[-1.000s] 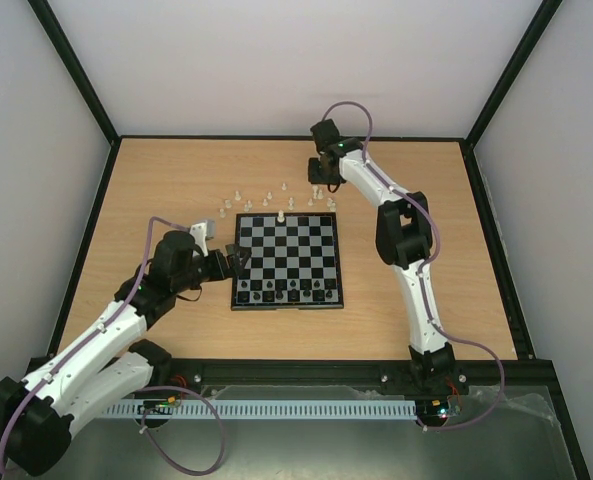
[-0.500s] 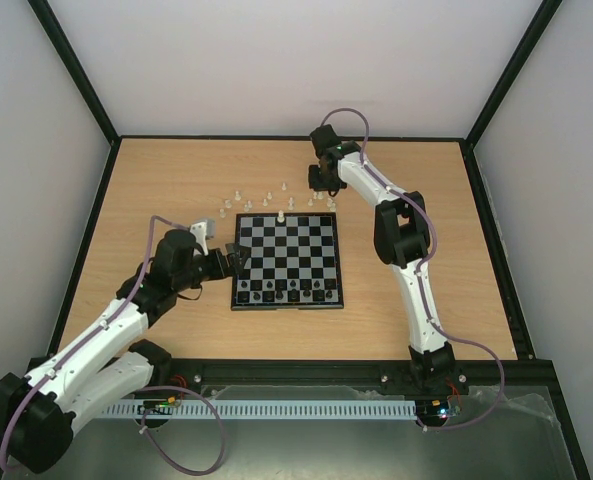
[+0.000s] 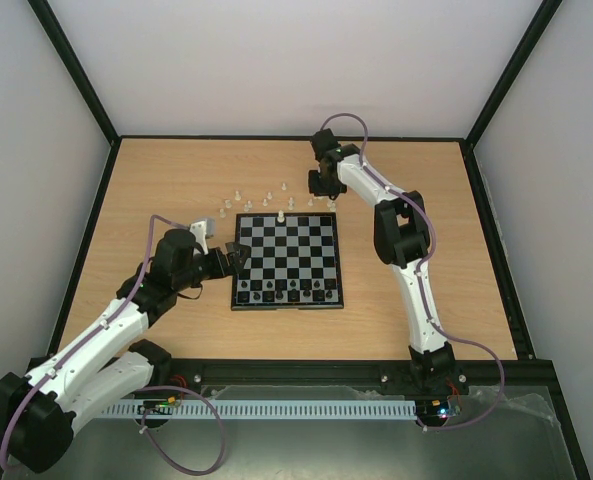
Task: Set up the chess pieces on the board
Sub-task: Pick up the chess piece at the center of the board.
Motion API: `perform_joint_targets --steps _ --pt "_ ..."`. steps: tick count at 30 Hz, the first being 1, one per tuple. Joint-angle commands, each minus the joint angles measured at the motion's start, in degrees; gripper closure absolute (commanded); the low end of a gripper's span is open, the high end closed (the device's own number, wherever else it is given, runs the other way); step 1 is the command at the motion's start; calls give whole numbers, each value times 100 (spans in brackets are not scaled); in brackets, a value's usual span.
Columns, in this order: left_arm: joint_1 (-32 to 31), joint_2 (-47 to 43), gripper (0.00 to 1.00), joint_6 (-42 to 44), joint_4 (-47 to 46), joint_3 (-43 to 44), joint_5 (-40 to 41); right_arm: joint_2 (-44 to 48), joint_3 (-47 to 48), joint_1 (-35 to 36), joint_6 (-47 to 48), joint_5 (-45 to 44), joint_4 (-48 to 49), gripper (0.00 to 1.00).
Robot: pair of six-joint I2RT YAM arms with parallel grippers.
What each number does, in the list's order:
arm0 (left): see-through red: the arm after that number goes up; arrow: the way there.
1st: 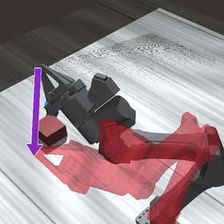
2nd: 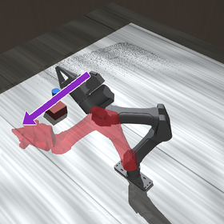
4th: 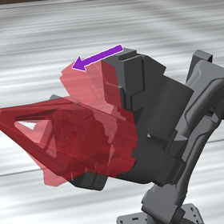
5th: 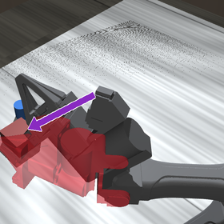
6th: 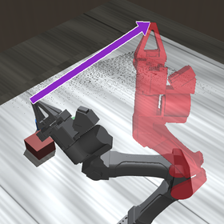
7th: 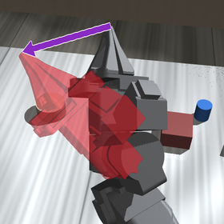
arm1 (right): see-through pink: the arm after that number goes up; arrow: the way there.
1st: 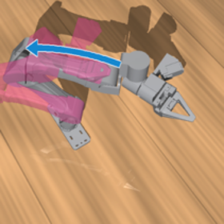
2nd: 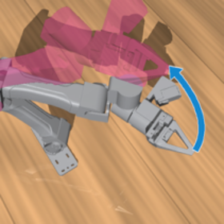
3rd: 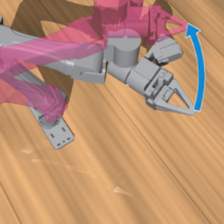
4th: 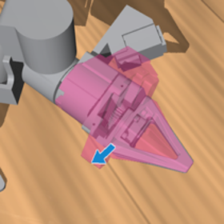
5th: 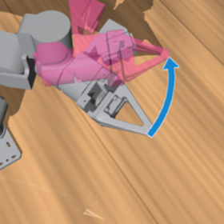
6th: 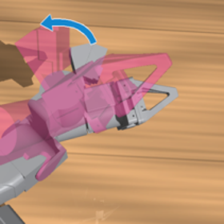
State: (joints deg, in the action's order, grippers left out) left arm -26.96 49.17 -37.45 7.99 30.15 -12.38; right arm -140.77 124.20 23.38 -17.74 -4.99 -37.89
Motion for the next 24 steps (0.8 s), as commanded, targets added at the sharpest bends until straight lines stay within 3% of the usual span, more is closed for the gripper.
perform_joint_targets --steps 1,8,16,24 --pt "24 6 1 51 -137 -62 19 74 -96 51 112 69 -353 77" --pt "24 -23 1 62 -123 -73 17 95 -98 79 93 25 -321 89" --pt "24 -97 1 54 -80 -80 16 525 -232 141 85 -310 -264 92" --pt "48 -228 1 80 48 -21 52 1505 -1085 496 73 -568 -174 92"
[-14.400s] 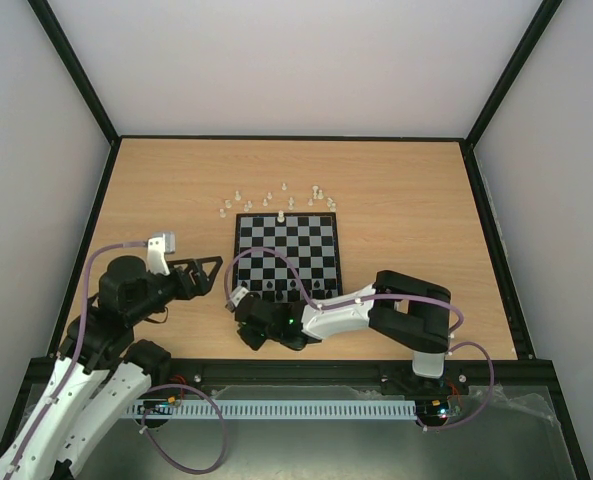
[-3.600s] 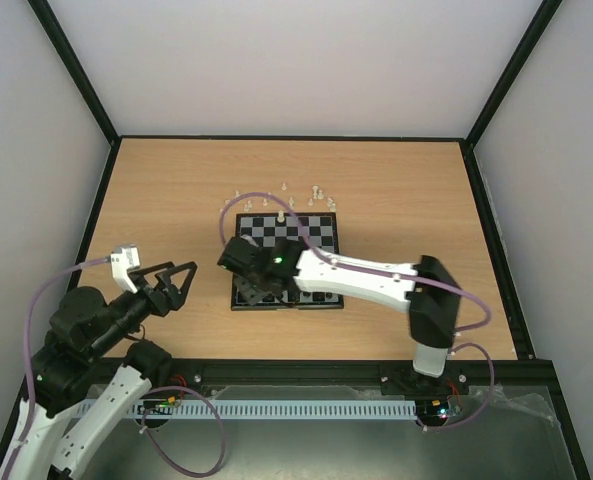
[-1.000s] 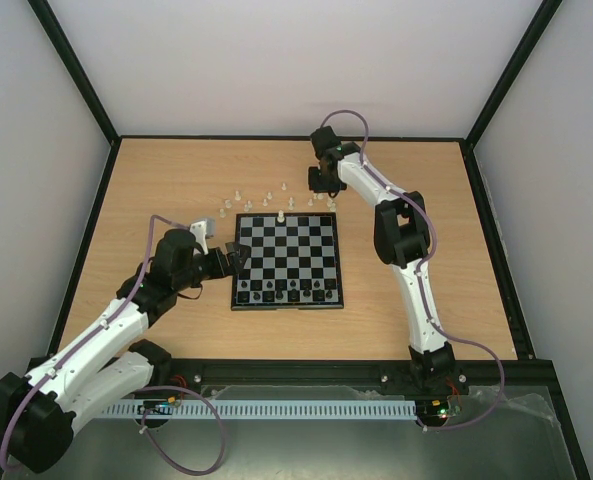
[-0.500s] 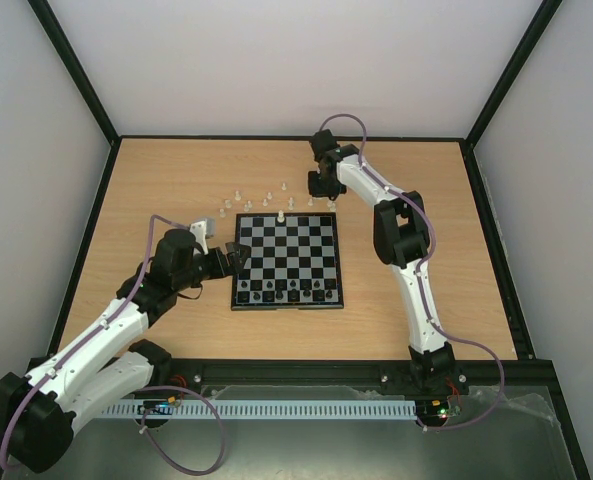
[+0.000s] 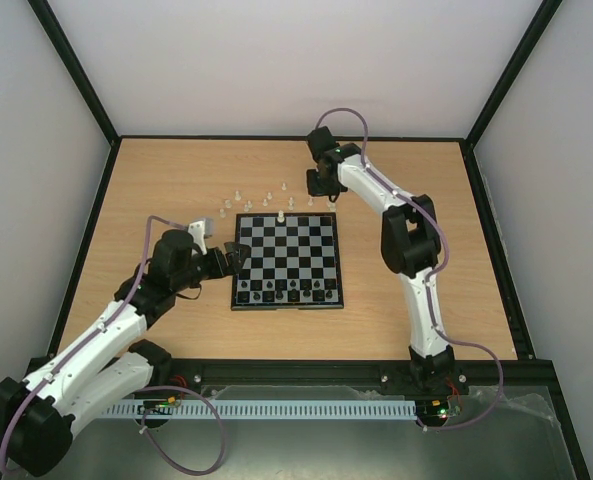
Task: Set up the chess pieces on the board
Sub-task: Pick up the chess piece at the center of the board, then place the chess piece on the chessboard.
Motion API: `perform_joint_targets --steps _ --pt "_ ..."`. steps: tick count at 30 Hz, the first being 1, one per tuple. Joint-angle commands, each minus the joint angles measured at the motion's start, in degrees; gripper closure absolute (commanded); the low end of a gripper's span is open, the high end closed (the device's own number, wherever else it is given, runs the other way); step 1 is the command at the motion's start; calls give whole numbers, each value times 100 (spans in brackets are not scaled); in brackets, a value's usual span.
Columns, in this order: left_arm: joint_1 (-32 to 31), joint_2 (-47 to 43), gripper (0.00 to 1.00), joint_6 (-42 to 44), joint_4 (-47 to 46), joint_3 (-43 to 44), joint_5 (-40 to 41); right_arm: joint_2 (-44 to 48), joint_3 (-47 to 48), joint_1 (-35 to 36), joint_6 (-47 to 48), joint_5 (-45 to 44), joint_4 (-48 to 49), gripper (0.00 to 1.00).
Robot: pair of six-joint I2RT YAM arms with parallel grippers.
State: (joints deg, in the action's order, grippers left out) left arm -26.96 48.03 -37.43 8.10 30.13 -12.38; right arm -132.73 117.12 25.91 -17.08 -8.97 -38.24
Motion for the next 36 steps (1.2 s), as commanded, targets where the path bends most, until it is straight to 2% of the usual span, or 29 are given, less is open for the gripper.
perform_joint_targets --steps 1,4,10,36 --pt "58 -134 1 82 54 -18 52 824 -534 308 5 -115 -98 91" --pt "98 -174 1 99 101 20 50 1056 -884 517 -38 -68 -73 91" --pt "121 -217 1 109 121 26 4 939 -853 854 -29 -90 -263 91" --pt "164 -294 1 121 166 -17 0 245 -760 898 -6 -34 -432 87"
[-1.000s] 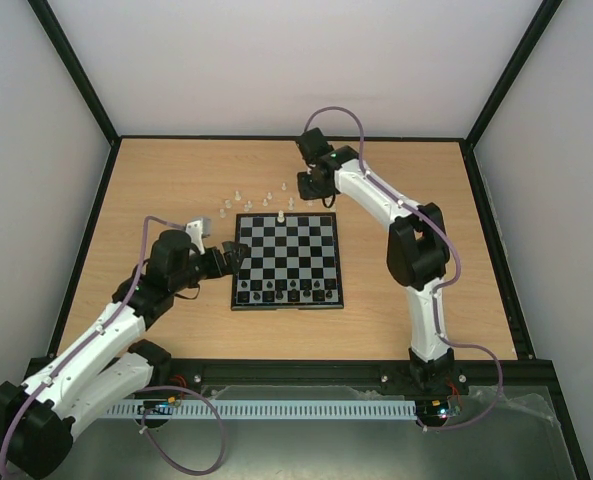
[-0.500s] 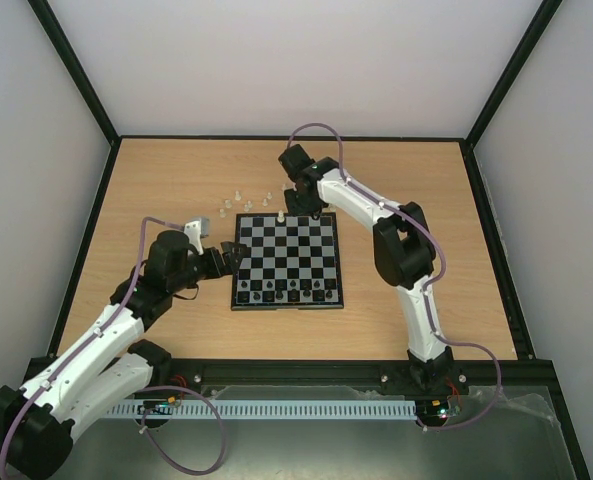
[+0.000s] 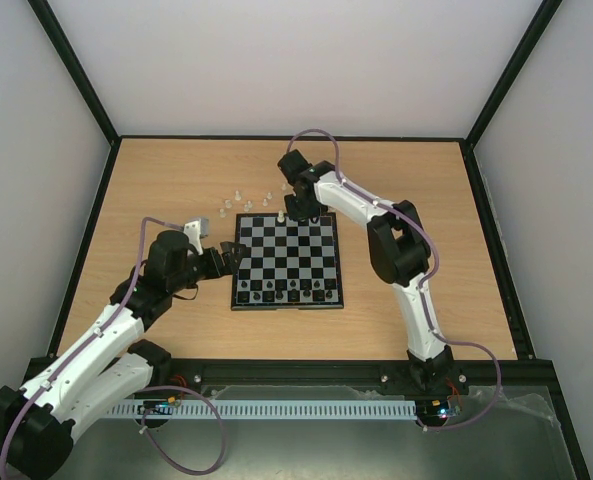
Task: Set up the chess pieces on the board
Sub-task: Place the chess piece on the chessboard, then pick up the chess piece at the center of the board.
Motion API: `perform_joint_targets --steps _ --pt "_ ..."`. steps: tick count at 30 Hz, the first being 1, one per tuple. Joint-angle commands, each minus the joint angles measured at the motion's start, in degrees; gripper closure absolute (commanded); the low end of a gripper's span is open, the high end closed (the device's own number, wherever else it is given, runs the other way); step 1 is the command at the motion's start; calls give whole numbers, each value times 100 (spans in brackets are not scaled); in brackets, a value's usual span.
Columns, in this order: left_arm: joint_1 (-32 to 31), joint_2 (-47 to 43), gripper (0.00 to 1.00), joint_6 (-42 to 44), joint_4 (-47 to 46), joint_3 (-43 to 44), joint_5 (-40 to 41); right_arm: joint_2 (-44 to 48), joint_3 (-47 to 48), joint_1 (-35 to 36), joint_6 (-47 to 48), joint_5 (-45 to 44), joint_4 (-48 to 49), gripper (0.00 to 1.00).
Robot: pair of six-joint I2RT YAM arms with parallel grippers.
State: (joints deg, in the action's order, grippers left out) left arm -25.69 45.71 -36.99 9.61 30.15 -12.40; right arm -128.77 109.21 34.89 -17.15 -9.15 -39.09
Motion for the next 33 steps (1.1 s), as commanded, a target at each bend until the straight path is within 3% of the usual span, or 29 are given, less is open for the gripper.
perform_joint_targets --steps 1,12,22,33 --pt "38 -70 1 75 15 -27 7 -156 27 -5 1 -22 -345 87" --pt "47 -71 1 72 15 -23 1 -60 -28 0 -33 -111 -433 80" --pt "63 -86 1 73 28 -12 9 752 -140 -53 -28 -101 -225 66" --pt "91 -168 1 90 93 -24 18 712 -39 -582 -23 -341 -209 65"
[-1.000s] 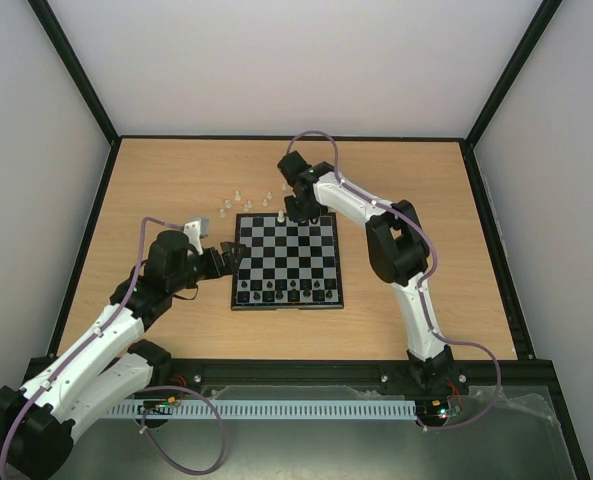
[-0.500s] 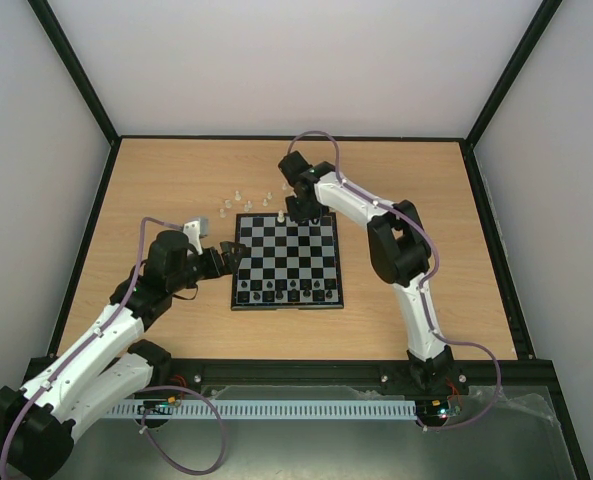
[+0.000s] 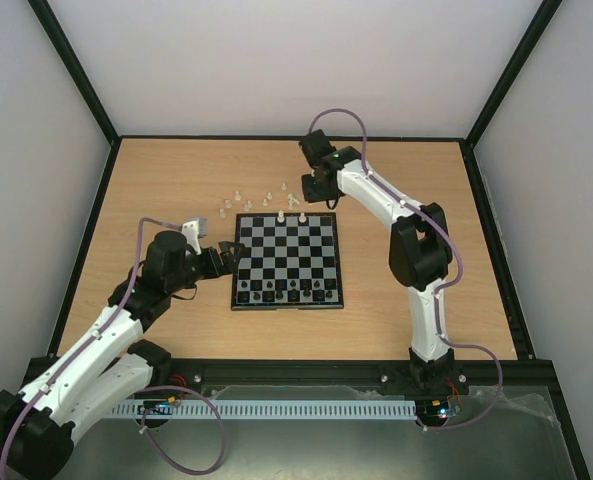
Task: Set up the chess pieces on the board
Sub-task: Pick up the chess piece at the center of the board.
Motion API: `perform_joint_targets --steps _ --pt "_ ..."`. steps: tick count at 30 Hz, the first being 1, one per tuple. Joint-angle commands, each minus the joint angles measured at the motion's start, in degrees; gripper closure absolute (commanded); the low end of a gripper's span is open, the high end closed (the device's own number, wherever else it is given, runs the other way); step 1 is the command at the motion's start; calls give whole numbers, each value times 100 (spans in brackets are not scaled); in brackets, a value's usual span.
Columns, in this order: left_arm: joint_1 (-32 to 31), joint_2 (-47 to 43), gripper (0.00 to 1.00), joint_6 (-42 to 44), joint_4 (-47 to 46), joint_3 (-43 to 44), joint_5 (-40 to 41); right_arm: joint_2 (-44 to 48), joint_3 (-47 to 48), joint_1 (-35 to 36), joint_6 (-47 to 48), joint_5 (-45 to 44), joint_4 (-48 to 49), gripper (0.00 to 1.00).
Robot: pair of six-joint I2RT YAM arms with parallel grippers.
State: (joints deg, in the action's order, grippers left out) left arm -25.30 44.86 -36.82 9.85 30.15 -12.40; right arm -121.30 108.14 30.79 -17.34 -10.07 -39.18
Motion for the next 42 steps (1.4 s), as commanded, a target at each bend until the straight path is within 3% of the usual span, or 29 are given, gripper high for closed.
perform_joint_targets --steps 1,19,42 --pt "56 -85 1 71 77 -19 17 -90 87 -196 2 -277 -206 65" --pt "101 -170 1 99 192 8 49 -1211 1101 -600 200 -222 -417 70" --pt "166 -120 1 100 141 -25 -8 -1543 1056 -706 301 92 -375 74"
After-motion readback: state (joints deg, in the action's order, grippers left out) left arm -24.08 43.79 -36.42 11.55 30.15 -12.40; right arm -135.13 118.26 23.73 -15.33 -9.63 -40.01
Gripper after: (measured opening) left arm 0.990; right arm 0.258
